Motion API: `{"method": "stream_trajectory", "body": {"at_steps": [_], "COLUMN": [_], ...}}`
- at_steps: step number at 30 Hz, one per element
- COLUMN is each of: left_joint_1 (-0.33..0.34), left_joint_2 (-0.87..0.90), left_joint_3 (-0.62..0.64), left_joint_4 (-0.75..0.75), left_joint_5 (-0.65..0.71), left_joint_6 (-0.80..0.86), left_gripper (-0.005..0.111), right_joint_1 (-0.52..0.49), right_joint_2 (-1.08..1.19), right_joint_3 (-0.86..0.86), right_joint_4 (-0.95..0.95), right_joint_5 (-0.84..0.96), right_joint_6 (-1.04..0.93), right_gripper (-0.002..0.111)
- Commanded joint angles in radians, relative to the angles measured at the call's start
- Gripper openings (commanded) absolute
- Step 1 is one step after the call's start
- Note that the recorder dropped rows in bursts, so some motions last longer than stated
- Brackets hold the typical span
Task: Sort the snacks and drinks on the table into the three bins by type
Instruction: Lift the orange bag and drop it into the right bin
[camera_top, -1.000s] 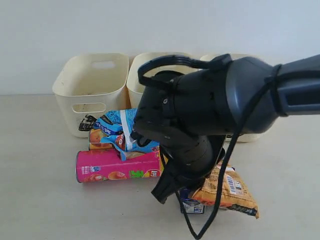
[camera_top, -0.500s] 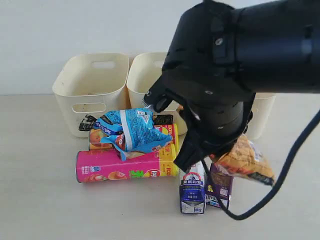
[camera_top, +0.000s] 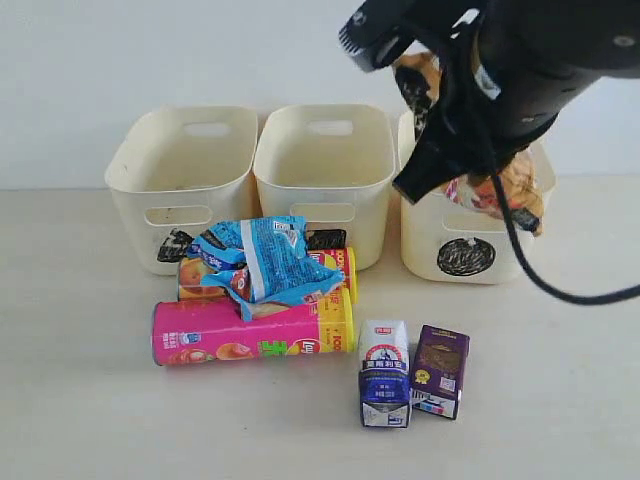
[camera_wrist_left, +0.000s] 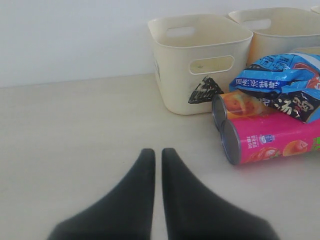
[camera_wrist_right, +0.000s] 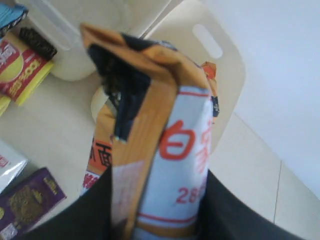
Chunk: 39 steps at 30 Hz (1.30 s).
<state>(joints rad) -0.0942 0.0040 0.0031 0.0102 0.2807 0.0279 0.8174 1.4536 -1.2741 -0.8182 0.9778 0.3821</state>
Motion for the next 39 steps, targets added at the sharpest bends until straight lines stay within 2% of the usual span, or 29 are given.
{"method": "stream_trajectory", "body": {"at_steps": [1, 12, 17, 21, 36, 38, 39], "left_joint_1": [0.003, 0.003, 0.003, 0.003, 0.003, 0.003, 0.003], "left_joint_2": [-0.004, -0.004, -0.004, -0.004, -0.004, -0.004, -0.004], "left_joint_3": [-0.003, -0.003, -0.003, -0.003, -0.003, -0.003, -0.003], "left_joint_4": [0.003, 0.003, 0.003, 0.003, 0.003, 0.003, 0.003], "left_joint_5": [-0.002, -0.002, -0.002, -0.002, -0.002, -0.002, -0.002], "left_joint_6": [-0.009, -0.009, -0.009, -0.009, -0.009, -0.009, -0.009], "left_gripper": [0.004, 0.004, 0.004, 0.004, 0.004, 0.004, 0.004], "right_joint_1": [-0.116, -0.456, -0.550, -0.589, -0.598, -0.598, -0.598], "right_joint_2": [-0.014, 0.063, 0.172, 0.261, 0.502, 0.504, 0.504], "right_joint_3": [-0.007, -0.007, -0.007, -0.023, -0.179, -0.181, -0.181], "right_joint_4": [-0.010, 0.076, 0.156, 0.213, 0.341, 0.341, 0.341], "right_joint_5": [-0.188, -0.640, -0.807, -0.882, -0.816, -0.814, -0.814], "right_joint_6": [0.015, 0.124, 0.135, 0.135, 0.140, 0.140, 0.140], "right_gripper": [0.000, 0.000, 0.000, 0.000, 0.000, 0.004, 0.015]}}
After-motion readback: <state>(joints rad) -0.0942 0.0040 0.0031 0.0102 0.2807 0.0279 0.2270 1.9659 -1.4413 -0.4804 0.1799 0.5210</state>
